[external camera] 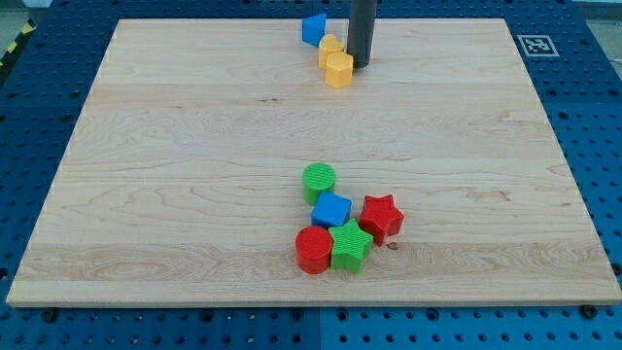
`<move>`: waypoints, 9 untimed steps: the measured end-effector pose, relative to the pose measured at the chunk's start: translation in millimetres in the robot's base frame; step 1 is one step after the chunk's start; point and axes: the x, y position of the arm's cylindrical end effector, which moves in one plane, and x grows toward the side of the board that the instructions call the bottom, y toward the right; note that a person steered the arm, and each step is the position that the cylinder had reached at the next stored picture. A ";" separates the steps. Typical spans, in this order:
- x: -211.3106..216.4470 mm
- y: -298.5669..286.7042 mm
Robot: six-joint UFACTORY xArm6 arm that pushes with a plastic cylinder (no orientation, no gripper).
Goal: Slide green circle closer to yellow hexagon
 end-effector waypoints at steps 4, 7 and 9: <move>16.1 17.5; 117.4 0.8; 137.2 -124.9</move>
